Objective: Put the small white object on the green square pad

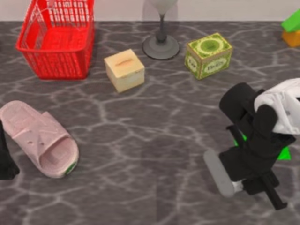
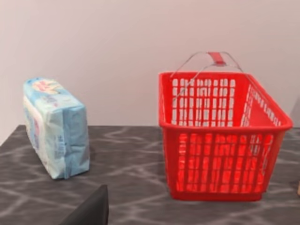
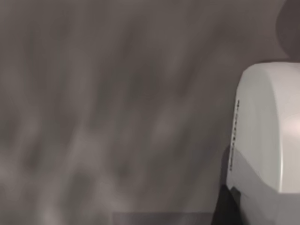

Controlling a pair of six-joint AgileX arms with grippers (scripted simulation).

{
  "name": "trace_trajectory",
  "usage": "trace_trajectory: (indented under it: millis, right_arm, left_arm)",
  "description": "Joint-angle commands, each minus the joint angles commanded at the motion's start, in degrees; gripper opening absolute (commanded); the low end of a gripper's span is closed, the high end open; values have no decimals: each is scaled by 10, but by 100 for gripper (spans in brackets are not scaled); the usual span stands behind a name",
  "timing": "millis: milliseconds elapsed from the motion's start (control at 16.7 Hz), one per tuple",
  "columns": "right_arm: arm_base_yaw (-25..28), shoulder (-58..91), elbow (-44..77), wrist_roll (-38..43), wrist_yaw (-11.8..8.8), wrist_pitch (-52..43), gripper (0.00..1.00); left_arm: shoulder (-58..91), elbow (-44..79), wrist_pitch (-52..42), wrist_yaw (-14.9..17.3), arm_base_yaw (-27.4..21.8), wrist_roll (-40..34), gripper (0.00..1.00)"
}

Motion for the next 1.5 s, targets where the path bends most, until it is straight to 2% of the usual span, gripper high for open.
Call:
trace_trajectory:
  millis: [480, 960, 1320, 1500]
  right_arm:
    - [2, -8, 18, -3, 0, -23, 0]
    - [3, -87, 132, -4, 0, -222, 0]
    - [0, -90, 139, -2, 0, -231, 0]
    - [-35, -61, 180, 4, 1, -242, 0]
  left_arm:
    - [0, 0, 0, 0, 0, 0, 100]
    - [0, 0, 0, 0, 0, 0, 100]
    - [0, 0, 0, 0, 0, 0, 100]
    - [0, 0, 0, 0, 0, 0, 100]
